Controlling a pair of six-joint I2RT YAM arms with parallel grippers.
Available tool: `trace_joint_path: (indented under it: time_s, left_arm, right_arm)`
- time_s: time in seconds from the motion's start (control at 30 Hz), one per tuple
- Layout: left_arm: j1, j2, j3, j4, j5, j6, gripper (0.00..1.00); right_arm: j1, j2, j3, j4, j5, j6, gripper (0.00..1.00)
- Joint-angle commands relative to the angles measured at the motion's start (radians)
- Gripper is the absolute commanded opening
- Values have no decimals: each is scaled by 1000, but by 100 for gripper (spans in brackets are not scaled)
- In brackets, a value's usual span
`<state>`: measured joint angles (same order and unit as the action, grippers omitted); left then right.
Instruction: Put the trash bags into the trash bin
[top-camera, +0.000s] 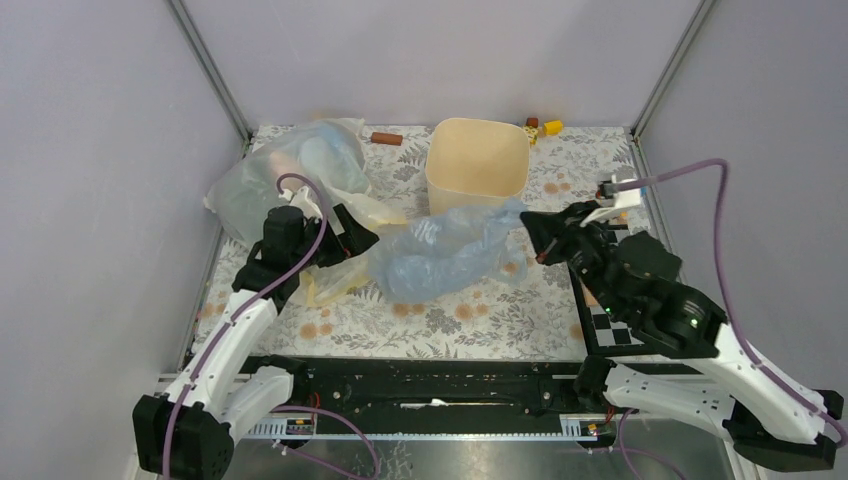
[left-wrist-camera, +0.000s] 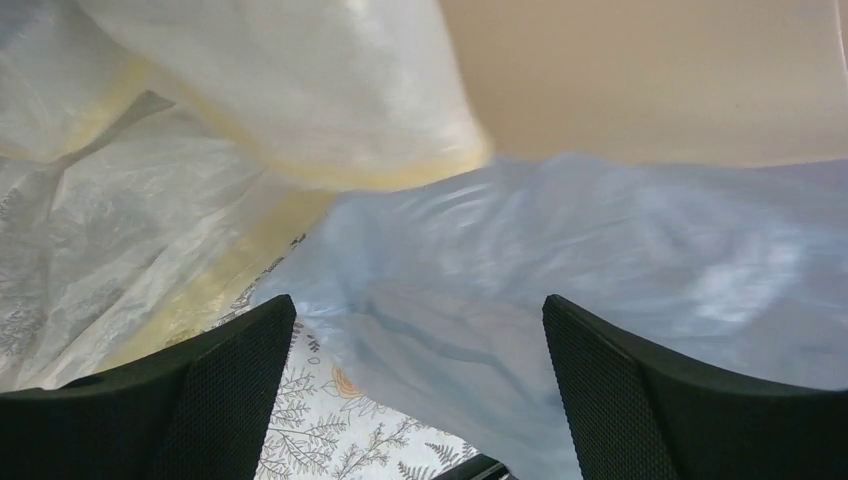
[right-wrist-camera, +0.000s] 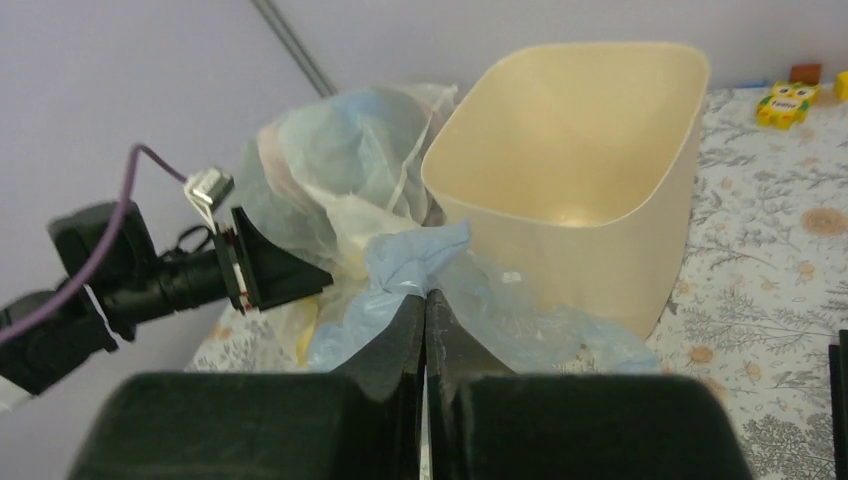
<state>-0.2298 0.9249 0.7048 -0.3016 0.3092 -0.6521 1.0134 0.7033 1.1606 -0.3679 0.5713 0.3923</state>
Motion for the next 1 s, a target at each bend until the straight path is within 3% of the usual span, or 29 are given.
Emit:
trace_joint_path:
  time_s: [0.0, 0.17, 0.27, 0.57, 0.77, 0.97]
  left_arm:
    - [4, -49, 25, 10, 50, 45, 97]
    - [-3, -114, 28, -9, 128, 56, 98]
    - [-50, -140, 38, -28, 158, 47, 98]
    - [-226, -213, -70, -45, 62, -25, 95]
    - [-401, -208, -156, -20, -46, -85, 93]
    - [-499, -188, -214, 16, -75, -128, 77]
  right_arm:
    - [-2, 28, -32, 44, -111, -34, 0]
    - [-2, 81, -103, 89, -286, -19, 0]
    - [-2, 111, -117, 92, -294, -9, 0]
    - [-2, 66, -172, 91, -287, 20, 0]
    - [-3, 42, -217, 29, -295, 44, 0]
    - [-2, -2, -275, 10, -242, 63, 0]
